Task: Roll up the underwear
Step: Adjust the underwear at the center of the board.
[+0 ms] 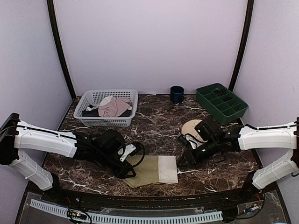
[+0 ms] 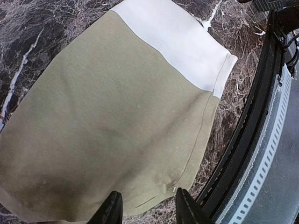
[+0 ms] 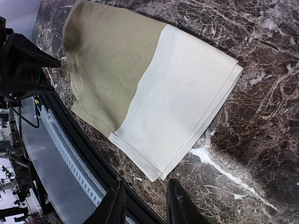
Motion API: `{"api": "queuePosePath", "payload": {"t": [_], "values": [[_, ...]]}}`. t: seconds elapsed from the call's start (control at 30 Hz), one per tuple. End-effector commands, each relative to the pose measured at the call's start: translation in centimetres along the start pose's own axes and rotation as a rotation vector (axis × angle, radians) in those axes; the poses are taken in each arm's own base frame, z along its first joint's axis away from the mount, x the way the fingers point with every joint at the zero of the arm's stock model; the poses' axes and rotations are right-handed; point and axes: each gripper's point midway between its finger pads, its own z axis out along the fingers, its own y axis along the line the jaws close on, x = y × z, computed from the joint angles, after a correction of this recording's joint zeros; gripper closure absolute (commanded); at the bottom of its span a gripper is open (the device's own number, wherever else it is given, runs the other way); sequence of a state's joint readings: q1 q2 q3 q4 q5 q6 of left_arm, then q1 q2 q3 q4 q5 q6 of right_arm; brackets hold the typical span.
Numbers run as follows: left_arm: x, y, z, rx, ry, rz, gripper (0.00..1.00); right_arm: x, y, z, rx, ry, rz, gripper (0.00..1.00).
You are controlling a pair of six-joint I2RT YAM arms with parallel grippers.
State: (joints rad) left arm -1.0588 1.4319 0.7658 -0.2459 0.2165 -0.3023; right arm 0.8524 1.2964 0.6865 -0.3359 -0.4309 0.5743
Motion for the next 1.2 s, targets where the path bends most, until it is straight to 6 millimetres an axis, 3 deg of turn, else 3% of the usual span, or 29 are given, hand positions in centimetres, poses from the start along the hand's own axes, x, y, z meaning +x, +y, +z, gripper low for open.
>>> {"api": "queuePosePath", "payload": {"t": [0.0,1.17], "values": [[0.4,0.1,-0.2,-0.004,0.015,-0.021,0.58,-1.2,0.6,0.1,-0.025,-0.018,-0.037,0.7],[0.6,0.4,-0.1,-0.021,0.018,-0.061,0.58,-4.3,0.6,1.7,-0.043,0.011,-0.097,0.7]]}}
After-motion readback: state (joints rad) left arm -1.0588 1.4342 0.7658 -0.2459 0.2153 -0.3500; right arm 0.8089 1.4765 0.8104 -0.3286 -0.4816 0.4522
